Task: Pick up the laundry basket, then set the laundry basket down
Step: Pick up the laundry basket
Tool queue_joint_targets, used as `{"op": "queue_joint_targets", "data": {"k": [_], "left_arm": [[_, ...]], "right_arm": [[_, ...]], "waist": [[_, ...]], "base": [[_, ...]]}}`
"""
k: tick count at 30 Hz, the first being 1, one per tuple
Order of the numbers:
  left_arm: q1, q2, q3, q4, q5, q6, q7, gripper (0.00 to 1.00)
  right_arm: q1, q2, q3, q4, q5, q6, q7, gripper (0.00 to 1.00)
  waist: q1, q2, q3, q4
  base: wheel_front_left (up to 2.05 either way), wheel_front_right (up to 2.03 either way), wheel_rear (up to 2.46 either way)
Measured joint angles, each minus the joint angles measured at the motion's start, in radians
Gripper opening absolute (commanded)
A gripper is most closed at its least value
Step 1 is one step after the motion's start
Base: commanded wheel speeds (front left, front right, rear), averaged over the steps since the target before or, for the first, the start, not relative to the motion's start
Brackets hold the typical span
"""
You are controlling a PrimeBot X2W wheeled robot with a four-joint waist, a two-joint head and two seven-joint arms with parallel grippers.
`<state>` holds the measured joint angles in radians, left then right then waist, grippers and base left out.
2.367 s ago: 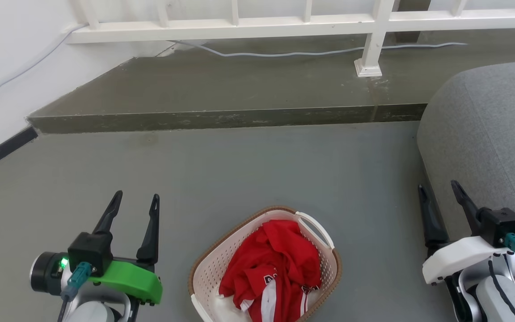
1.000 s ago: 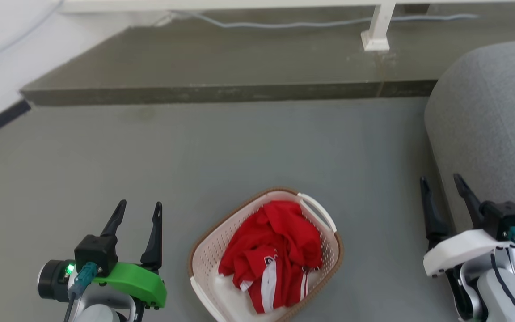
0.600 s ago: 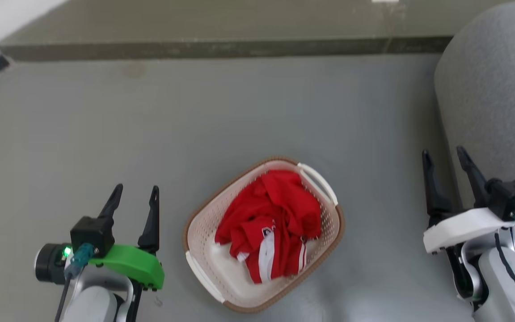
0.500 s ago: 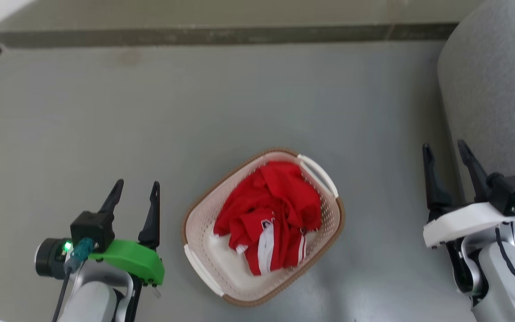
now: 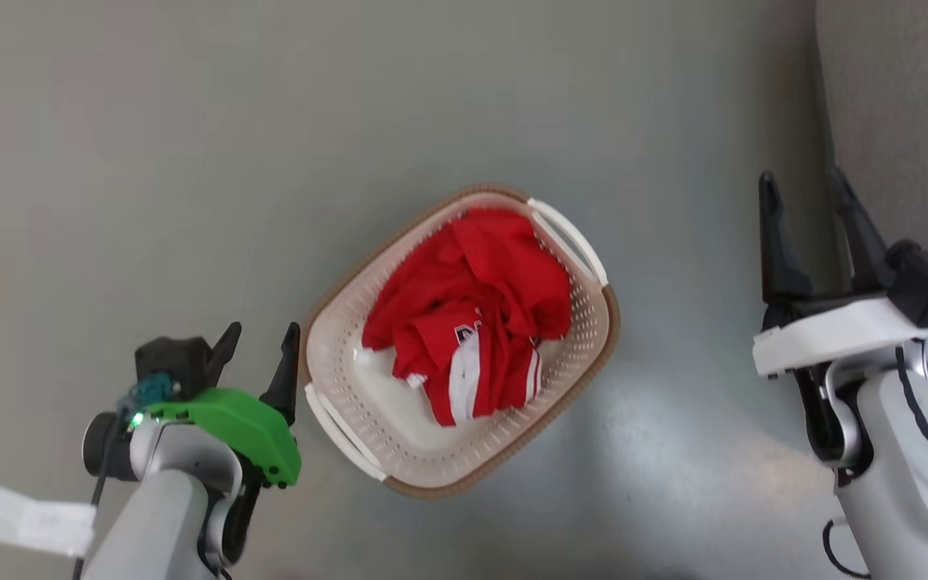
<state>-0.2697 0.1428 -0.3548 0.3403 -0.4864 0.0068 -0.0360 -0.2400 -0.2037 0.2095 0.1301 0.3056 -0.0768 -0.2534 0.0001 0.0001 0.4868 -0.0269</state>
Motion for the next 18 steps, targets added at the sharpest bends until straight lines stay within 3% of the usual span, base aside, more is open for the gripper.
{"op": "queue_joint_targets", "data": {"k": [18], "left_arm": [[-0.130,-0.010,0.027,0.188,-0.109,-0.060,0.170,1.00]], "right_arm": [[-0.079,0.017,-0.009,-0.018,-0.017,0.006,-0.001,1.00]], "waist": [[0.0000,0.0000,0.179,-0.045]], "base": [[0.00,0.00,0.00]]}}
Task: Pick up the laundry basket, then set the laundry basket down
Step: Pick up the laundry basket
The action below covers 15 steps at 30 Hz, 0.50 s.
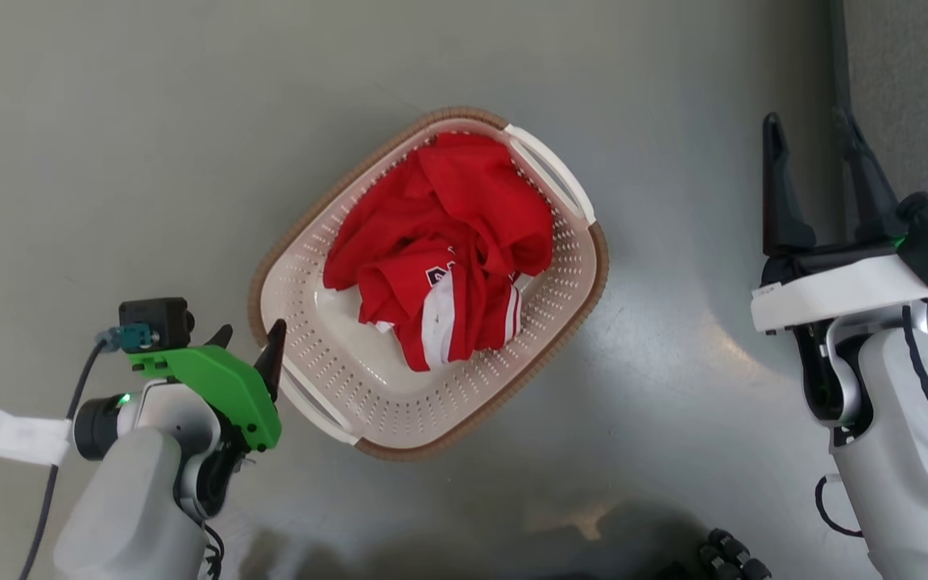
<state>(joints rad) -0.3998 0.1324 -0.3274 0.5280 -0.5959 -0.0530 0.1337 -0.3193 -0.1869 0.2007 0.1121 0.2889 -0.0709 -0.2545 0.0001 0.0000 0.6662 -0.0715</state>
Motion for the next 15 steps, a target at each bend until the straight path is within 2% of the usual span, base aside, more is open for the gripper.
{"op": "queue_joint_targets", "data": {"k": [15], "left_arm": [[-0.101,-0.016,0.022,0.165,-0.075,-0.036,0.091,1.00]], "right_arm": [[-0.028,0.026,-0.006,-0.002,-0.008,0.011,0.000,1.00]], "waist": [[0.0000,0.0000,0.088,-0.030]], "base": [[0.00,0.00,0.00]]}}
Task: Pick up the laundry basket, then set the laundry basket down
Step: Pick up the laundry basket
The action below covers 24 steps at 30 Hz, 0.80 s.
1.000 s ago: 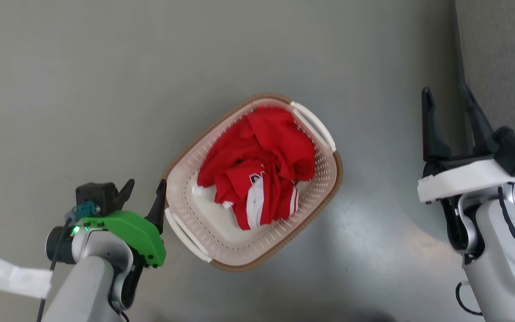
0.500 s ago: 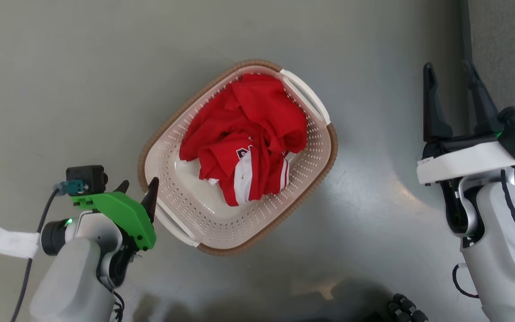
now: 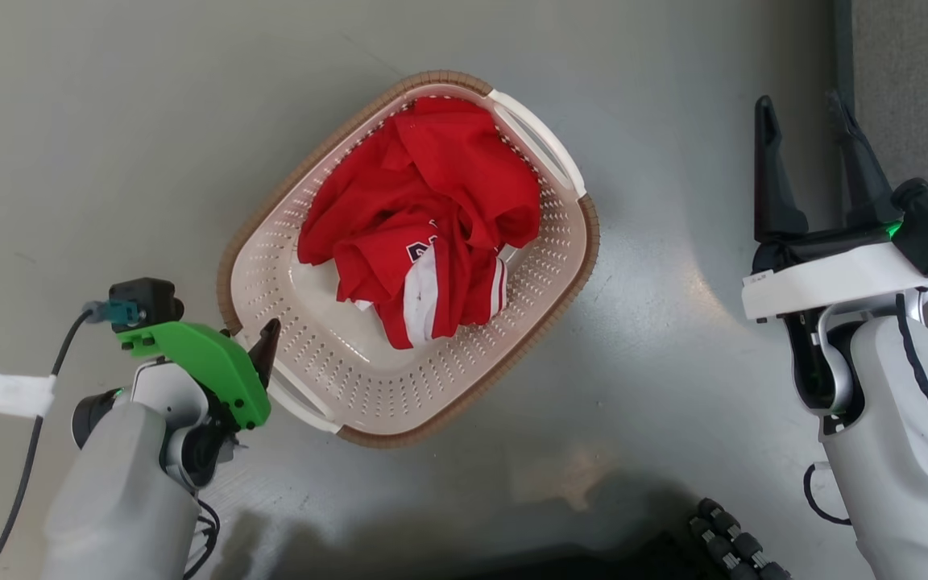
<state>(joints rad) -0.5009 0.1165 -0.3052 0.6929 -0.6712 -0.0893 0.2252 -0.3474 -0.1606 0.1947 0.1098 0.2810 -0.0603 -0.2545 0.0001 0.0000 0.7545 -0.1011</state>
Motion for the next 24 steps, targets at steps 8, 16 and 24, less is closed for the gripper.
{"op": "queue_joint_targets", "data": {"k": [8,16,24], "left_arm": [[-0.047,-0.018,0.020,0.077,-0.056,-0.008,0.031,1.00],[-0.081,-0.028,0.035,0.138,-0.065,-0.009,0.041,0.00],[-0.113,-0.036,0.046,0.180,-0.084,-0.013,0.034,0.00]], "right_arm": [[-0.018,0.009,-0.006,0.002,-0.001,0.010,0.000,1.00],[-0.019,0.016,-0.023,0.004,-0.001,0.016,0.000,1.00],[-0.025,0.025,-0.032,0.010,-0.001,0.024,0.000,1.00]], "waist": [[0.0000,0.0000,0.026,-0.012],[-0.0001,0.0000,0.032,-0.015],[0.0000,0.0000,0.035,-0.013]], "base": [[0.00,0.00,0.00],[0.00,0.00,0.00],[0.00,0.00,0.00]]}}
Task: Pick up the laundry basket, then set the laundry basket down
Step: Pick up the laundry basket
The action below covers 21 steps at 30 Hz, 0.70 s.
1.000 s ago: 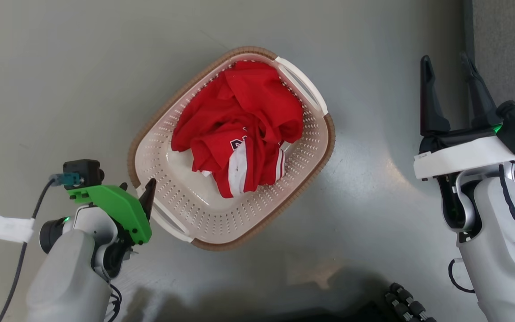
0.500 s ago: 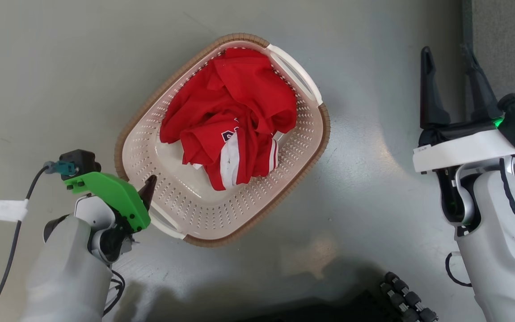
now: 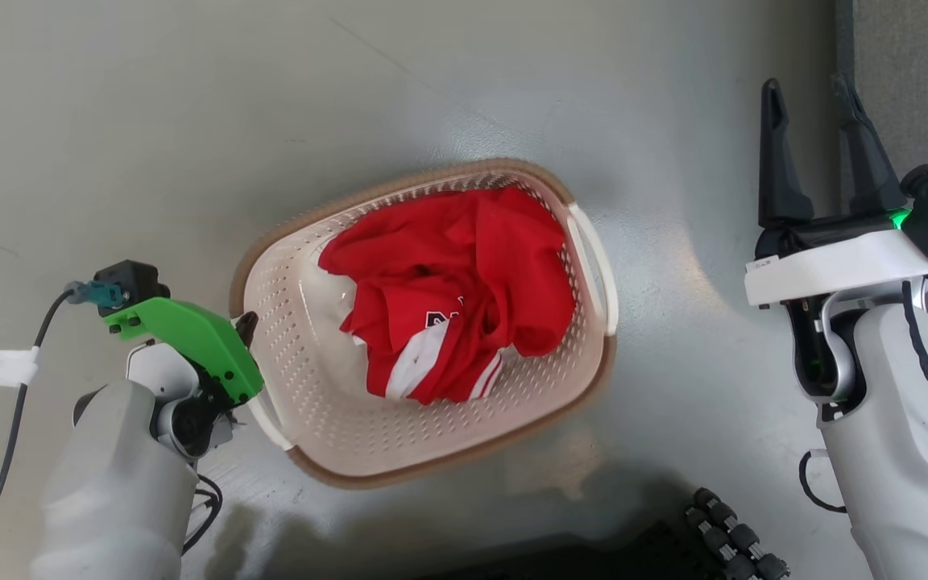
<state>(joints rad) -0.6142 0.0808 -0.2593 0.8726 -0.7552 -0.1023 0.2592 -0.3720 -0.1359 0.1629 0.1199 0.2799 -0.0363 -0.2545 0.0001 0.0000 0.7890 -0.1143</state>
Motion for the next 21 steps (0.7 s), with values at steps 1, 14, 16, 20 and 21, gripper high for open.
{"op": "queue_joint_targets", "data": {"k": [1,14,16,20,21], "left_arm": [[0.000,0.000,-0.001,0.004,0.000,-0.002,-0.006,0.00],[-0.069,0.045,-0.043,0.049,0.057,-0.006,-0.051,0.00],[-0.078,0.056,-0.050,0.055,0.064,-0.012,-0.057,0.00],[-0.103,0.078,-0.066,0.062,0.094,-0.013,-0.056,0.00],[-0.108,0.083,-0.066,0.064,0.094,-0.013,-0.056,0.00]], "right_arm": [[0.000,0.001,-0.001,0.000,0.000,0.000,0.000,1.00],[-0.009,0.011,-0.018,0.014,-0.001,0.013,0.000,1.00],[-0.009,0.014,-0.018,0.016,-0.001,0.018,0.000,1.00],[-0.009,0.023,-0.015,0.020,-0.001,0.028,0.000,1.00],[-0.009,0.027,-0.012,0.022,-0.001,0.028,0.000,1.00]], "waist": [[0.0000,0.0000,0.000,0.001],[-0.0001,0.0000,-0.010,0.004],[-0.0001,0.0000,-0.011,0.003],[-0.0001,0.0000,-0.013,-0.005],[-0.0001,0.0000,-0.013,-0.008]], "base": [[0.00,0.00,0.00],[0.00,0.00,0.00],[0.00,0.00,0.00],[0.00,0.00,0.00],[0.00,0.00,0.00]]}}
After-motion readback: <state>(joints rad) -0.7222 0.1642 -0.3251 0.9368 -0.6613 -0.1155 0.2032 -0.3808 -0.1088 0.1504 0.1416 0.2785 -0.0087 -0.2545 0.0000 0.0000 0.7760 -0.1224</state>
